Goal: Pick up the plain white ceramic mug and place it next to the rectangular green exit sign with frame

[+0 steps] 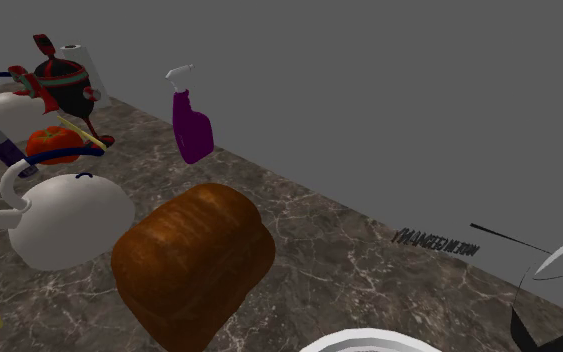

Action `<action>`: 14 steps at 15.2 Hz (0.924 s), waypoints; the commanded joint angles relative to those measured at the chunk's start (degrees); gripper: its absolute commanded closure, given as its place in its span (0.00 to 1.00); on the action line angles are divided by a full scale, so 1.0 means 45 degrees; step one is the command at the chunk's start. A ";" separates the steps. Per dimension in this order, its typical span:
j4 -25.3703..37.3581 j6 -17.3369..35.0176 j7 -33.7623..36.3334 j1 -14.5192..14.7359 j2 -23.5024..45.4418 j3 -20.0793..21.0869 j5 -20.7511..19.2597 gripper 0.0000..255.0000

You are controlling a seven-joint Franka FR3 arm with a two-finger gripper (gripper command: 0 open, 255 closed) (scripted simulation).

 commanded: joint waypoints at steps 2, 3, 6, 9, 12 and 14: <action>0.0000 0.0000 0.0000 0.0000 0.0000 0.0000 0.0000 0.00; 0.0036 -0.0314 0.0026 0.0004 -0.0279 -0.0021 -0.0042 0.00; 0.0230 -0.1223 0.0096 0.0011 -0.0997 -0.0072 -0.0152 0.00; 0.0229 -0.1223 0.0096 0.0010 -0.0998 -0.0072 -0.0152 0.00; 0.0230 -0.1223 0.0096 0.0010 -0.0997 -0.0072 -0.0152 0.00; 0.0230 -0.1223 0.0096 0.0010 -0.0997 -0.0072 -0.0152 0.00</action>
